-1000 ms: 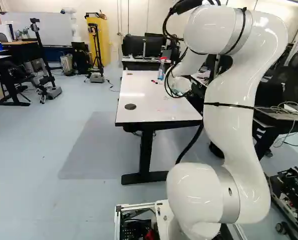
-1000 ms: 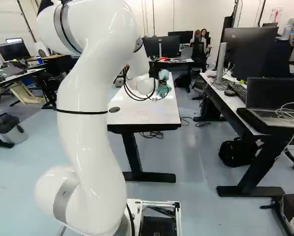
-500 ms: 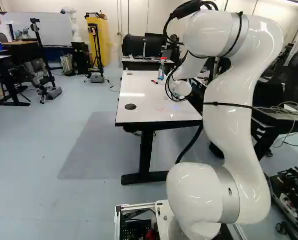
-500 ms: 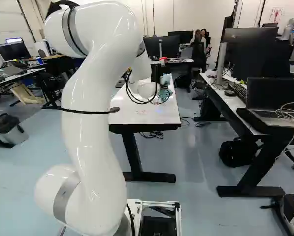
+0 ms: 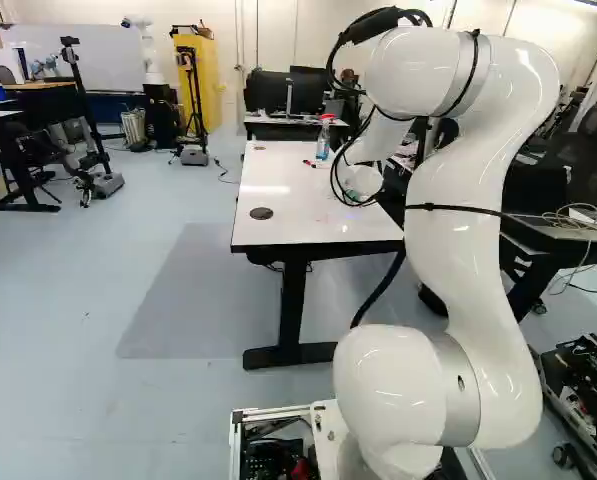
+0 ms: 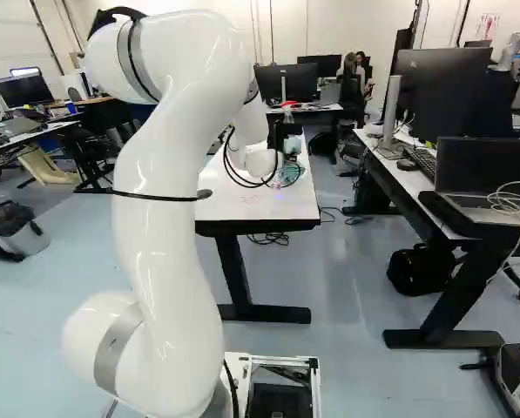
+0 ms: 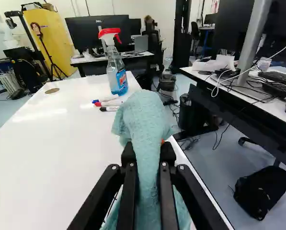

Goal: Clean the table with the green towel

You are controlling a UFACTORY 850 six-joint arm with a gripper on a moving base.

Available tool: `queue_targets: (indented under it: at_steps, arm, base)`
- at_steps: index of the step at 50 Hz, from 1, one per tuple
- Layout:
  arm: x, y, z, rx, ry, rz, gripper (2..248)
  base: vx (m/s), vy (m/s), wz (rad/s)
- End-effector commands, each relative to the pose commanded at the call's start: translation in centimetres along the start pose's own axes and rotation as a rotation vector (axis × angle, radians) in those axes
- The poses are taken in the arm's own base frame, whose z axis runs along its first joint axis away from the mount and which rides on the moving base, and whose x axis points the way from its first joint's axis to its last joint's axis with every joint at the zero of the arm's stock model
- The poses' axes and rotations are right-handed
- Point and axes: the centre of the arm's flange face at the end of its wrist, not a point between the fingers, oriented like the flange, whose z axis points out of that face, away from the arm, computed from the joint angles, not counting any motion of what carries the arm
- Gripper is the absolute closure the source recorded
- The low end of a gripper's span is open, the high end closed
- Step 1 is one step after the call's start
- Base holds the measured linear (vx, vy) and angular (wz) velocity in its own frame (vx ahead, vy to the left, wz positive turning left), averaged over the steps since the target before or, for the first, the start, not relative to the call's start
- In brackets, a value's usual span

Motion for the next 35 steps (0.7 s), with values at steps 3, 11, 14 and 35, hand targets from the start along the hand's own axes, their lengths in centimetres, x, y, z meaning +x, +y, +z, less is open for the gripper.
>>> queue_targets:
  at_steps: [3,11,14,35]
  arm:
    - [-0.01,0.00,0.00,0.000,-0.001,0.000,203]
    - [-0.07,0.00,0.00,0.000,-0.008,0.000,203]
    - [-0.12,0.00,0.00,0.000,-0.014,0.000,203]
    - [-0.62,0.00,-0.02,0.000,-0.068,0.000,203]
  base:
    - [0.000,0.000,0.000]
    - [0.000,0.000,0.000]
    - [0.000,0.000,0.000]
    - [0.000,0.000,0.000]
